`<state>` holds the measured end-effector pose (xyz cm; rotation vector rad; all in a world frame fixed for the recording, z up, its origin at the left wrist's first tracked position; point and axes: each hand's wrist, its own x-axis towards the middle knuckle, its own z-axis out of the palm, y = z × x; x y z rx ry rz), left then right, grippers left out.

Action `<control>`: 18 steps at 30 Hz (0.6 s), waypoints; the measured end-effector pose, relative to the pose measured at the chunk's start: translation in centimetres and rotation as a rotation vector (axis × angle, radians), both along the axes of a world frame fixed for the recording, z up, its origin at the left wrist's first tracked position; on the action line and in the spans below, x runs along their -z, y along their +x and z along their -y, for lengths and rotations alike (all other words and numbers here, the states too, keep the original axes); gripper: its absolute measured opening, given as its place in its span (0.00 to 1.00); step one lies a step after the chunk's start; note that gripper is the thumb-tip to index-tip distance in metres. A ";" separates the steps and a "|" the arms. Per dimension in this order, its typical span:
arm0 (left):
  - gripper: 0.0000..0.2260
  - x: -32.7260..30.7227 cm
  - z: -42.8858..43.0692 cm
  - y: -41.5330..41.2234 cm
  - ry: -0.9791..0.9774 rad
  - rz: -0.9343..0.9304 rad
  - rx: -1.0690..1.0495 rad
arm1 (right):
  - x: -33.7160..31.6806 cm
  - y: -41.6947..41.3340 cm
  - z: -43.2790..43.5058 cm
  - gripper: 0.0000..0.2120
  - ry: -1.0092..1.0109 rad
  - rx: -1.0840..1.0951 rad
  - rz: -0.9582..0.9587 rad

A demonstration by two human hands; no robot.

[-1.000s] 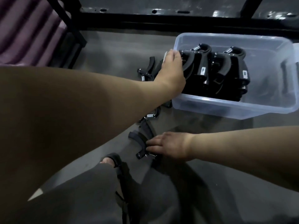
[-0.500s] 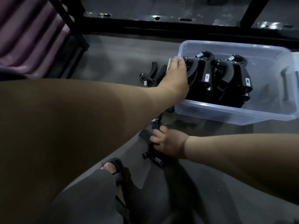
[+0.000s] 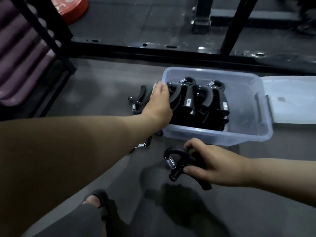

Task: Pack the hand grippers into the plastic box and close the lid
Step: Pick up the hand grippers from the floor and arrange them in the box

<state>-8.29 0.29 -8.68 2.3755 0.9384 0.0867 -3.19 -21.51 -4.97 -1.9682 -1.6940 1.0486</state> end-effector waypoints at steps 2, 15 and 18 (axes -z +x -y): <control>0.34 0.0 0.1 0.1 -0.002 -0.004 -0.004 | -1.7 1.4 0.6 0.18 0.049 0.104 -0.023; 0.34 -0.6 0.7 0.0 0.007 0.006 -0.028 | -7.0 12.9 1.8 0.19 -0.043 1.029 -0.902; 0.33 -0.4 0.7 0.0 -0.019 0.023 -0.049 | -5.8 14.6 1.3 0.12 -0.094 1.087 -0.765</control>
